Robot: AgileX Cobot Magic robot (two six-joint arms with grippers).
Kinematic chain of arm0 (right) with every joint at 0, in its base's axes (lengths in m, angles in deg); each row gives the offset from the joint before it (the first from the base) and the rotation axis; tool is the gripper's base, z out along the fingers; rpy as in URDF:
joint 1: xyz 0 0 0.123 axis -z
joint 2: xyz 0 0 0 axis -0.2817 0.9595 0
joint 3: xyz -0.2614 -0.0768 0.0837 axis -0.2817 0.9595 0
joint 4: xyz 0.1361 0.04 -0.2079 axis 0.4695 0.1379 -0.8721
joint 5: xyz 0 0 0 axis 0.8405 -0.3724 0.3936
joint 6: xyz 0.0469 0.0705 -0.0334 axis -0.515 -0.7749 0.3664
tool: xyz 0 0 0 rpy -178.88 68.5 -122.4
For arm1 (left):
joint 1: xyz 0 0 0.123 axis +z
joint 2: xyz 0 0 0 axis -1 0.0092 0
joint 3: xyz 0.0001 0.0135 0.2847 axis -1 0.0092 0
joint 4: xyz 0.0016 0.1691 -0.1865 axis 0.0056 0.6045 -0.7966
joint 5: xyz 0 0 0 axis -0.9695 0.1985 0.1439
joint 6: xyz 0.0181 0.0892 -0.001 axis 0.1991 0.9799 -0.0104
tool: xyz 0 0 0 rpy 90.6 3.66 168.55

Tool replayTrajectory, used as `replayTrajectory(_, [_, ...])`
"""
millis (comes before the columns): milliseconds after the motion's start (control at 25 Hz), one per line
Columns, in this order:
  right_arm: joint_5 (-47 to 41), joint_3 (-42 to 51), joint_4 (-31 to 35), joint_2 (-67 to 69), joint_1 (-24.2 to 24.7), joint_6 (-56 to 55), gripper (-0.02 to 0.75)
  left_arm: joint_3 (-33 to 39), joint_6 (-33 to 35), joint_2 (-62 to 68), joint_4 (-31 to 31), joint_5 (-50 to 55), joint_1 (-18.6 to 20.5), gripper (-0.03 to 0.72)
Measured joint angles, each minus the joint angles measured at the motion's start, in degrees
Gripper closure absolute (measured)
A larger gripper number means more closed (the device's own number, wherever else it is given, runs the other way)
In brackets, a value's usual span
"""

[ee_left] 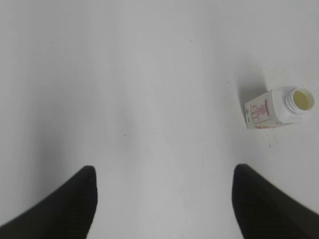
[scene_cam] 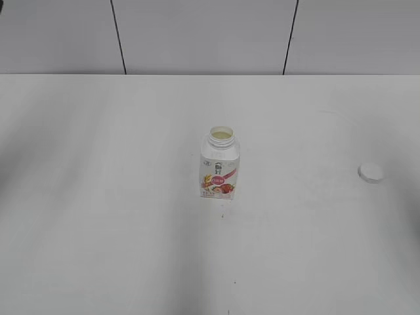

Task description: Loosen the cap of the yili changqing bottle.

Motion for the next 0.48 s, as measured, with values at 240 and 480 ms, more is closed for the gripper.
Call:
replayTrajectory(240, [-0.1, 4.6, -0.3, -14.7, 0.0, -0.1, 0.192, 13.2, 0.0, -14.2, 1.2, 0.1, 0.0, 0.176])
replayTrajectory(480, [-0.2, 9.2, -0.7, -26.7, 0.0, -0.1, 0.192, 27.6, 0.0, -34.5, 3.6, -1.3, 0.0, 0.177])
